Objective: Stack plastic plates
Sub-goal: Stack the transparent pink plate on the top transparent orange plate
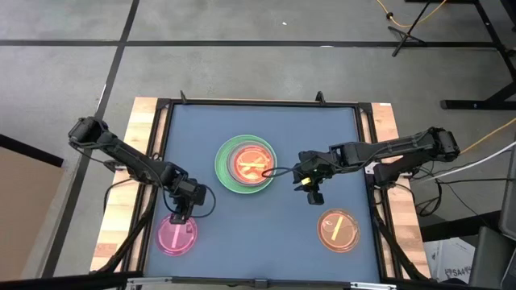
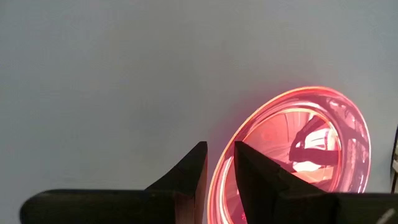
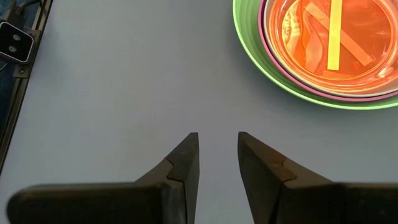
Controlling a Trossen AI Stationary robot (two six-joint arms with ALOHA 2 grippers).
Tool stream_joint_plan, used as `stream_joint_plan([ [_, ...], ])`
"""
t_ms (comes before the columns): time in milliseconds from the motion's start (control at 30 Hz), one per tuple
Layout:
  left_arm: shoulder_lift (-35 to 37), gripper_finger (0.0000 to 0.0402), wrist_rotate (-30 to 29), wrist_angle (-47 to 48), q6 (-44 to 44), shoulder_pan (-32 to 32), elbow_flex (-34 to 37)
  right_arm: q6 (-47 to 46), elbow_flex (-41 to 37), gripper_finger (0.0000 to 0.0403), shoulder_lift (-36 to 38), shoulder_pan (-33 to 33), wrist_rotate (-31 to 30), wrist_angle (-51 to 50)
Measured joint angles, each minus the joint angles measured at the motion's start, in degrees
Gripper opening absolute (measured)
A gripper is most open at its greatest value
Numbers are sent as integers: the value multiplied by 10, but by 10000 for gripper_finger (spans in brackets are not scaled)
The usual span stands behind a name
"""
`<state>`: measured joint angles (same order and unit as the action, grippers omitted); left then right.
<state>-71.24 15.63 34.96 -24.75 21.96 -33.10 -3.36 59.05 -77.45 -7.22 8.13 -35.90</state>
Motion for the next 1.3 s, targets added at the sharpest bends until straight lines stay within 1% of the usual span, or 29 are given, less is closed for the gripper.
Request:
stream_joint_plan([
  [167,0,72,-2,0,0,3,0,0,0,101,0,0,0,0],
  [567,0,72,-17,0,-1,36,0,0,0,101,0,0,0,0],
  [700,0,72,-31,0,-2,38,0,0,0,101,0,0,0,0],
  [933,0,72,-31,0,-1,38,1,0,0,101,0,0,0,0],
  [1133,0,72,-27,-1,-2,38,24,0,0,101,0,0,0,0],
  [1300,0,72,-29,-4,-2,38,28,0,0,101,0,0,0,0],
])
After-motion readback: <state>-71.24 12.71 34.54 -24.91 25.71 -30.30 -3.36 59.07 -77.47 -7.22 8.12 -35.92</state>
